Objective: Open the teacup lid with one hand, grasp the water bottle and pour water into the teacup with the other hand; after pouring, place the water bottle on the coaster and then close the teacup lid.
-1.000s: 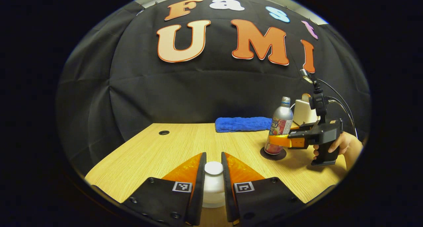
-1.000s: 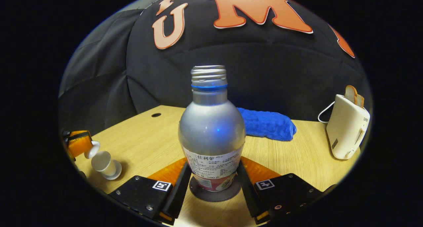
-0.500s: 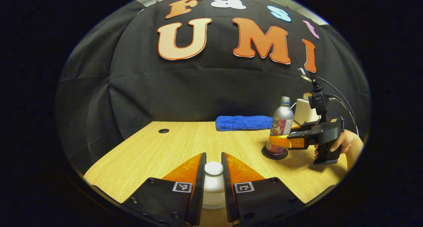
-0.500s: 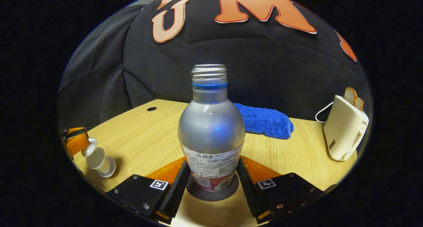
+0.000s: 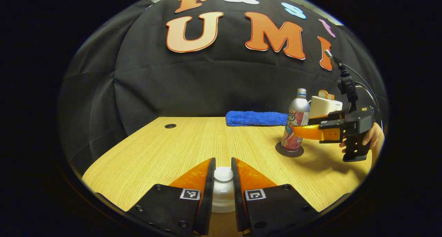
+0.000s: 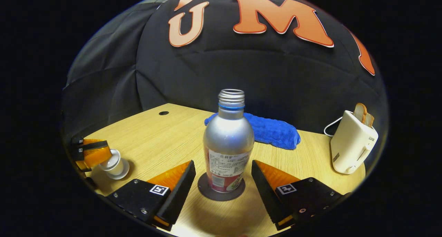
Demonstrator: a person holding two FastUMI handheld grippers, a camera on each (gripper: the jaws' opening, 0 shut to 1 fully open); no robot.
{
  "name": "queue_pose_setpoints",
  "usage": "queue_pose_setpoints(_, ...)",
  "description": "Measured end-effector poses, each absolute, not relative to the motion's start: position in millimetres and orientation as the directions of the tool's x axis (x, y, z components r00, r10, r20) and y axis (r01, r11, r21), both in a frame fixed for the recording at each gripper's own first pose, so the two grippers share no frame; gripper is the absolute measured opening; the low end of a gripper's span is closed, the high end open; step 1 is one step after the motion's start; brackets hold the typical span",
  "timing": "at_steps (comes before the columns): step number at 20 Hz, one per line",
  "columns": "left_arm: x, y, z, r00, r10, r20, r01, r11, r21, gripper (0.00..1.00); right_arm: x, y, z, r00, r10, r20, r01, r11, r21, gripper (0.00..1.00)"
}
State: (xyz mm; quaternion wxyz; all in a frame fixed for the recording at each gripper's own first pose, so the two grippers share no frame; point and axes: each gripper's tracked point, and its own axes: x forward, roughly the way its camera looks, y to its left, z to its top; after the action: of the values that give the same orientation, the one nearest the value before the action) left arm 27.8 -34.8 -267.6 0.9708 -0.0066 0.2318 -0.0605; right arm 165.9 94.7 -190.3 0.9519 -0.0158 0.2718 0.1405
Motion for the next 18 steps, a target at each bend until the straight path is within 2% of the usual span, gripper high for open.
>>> queue_pose_setpoints(5, 23.5, -34.6, -267.7, 0.895, -0.117, -0.431, 0.114, 0.993, -0.032, 0.33, 143.4, 88.0, -174.1, 0.829, 0.262, -0.494, -0.281, 0.959, 0.037, 0.98)
queue_pose_setpoints(7, 24.5, -34.2, -265.8, 0.897, -0.113, -0.426, 0.110, 0.993, -0.032, 0.36, 136.3, 84.0, -164.5, 0.843, 0.256, -0.473, -0.272, 0.962, 0.036, 0.98)
queue_pose_setpoints(8, 24.6, -31.3, -262.5, 0.902, -0.101, -0.420, 0.099, 0.995, -0.025, 0.37, 131.7, 82.2, -158.8, 0.851, 0.254, -0.460, -0.266, 0.963, 0.038, 0.94)
queue_pose_setpoints(10, 26.4, -29.4, -250.3, 0.918, -0.086, -0.387, 0.086, 0.996, -0.017, 0.51, 122.8, 78.8, -145.8, 0.868, 0.249, -0.429, -0.254, 0.966, 0.046, 0.98)
queue_pose_setpoints(12, 27.2, -33.1, -234.8, 0.931, -0.088, -0.355, 0.088, 0.996, -0.017, 0.55, 113.6, 72.8, -132.4, 0.887, 0.235, -0.397, -0.239, 0.970, 0.040, 0.98)
queue_pose_setpoints(13, 26.9, -37.0, -226.9, 0.935, -0.093, -0.342, 0.090, 0.996, -0.024, 0.65, 110.2, 68.9, -124.8, 0.899, 0.223, -0.377, -0.229, 0.973, 0.029, 0.98)
queue_pose_setpoints(18, 23.1, -46.8, -170.2, 0.962, -0.094, -0.256, 0.090, 0.996, -0.029, 0.82, 90.8, 51.6, -83.7, 0.951, 0.140, -0.277, -0.151, 0.988, -0.019, 0.98)
